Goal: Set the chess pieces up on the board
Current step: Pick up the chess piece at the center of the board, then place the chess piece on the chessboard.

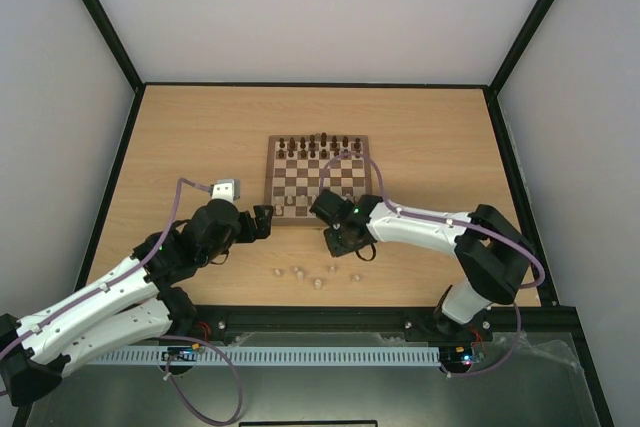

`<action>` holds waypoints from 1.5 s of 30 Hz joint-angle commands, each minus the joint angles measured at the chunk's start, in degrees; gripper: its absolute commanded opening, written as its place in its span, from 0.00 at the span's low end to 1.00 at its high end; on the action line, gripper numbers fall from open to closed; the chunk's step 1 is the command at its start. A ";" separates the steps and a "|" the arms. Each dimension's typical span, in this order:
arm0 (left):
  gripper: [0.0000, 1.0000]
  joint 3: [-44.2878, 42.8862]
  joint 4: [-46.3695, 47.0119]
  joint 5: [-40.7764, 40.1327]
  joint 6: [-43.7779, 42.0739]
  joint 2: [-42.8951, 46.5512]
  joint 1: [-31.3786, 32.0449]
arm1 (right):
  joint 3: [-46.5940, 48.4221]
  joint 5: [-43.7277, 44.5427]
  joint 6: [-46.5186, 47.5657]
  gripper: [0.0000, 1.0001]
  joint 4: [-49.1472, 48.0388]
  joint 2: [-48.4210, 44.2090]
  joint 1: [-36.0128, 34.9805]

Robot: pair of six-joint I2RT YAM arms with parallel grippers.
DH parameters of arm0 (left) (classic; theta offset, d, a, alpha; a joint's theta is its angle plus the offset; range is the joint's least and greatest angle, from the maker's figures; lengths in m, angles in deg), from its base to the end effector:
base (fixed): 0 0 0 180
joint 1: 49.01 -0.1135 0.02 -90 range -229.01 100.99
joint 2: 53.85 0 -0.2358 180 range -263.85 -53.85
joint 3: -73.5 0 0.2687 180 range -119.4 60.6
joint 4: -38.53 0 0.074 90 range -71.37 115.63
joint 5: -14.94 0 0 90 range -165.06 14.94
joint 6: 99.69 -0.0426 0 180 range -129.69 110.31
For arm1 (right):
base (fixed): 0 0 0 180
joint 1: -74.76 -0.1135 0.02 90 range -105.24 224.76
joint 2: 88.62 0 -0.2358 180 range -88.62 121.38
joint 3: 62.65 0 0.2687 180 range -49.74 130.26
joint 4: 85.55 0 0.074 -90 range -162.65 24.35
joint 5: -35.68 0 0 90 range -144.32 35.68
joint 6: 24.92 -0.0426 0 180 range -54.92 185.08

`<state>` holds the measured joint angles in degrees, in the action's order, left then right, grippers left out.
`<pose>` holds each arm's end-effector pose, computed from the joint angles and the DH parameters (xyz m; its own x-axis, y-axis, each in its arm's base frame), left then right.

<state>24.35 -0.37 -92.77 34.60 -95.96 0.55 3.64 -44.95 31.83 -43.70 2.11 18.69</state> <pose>0.1455 -0.1507 0.2441 -0.6343 -0.2812 -0.7201 0.1599 0.8636 -0.4781 0.1812 0.2569 0.1319 -0.8562 -0.3036 -0.4180 -0.3739 0.9225 0.0958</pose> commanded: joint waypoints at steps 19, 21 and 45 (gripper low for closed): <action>0.99 -0.51 0.29 1.76 -3.50 0.15 -3.54 | 30.31 0.05 11.74 0.12 10.77 16.86 9.76; 0.99 -0.61 0.17 1.88 -3.72 0.25 -3.97 | 31.43 0.29 12.08 0.12 11.26 18.09 10.37; 0.99 -0.58 1.41 3.80 -4.97 -1.68 -6.45 | 33.20 -2.16 14.44 0.14 9.23 24.53 13.97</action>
<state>24.32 -0.24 -89.58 30.52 -97.21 -5.33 35.60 -46.18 45.20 -36.29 25.39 32.15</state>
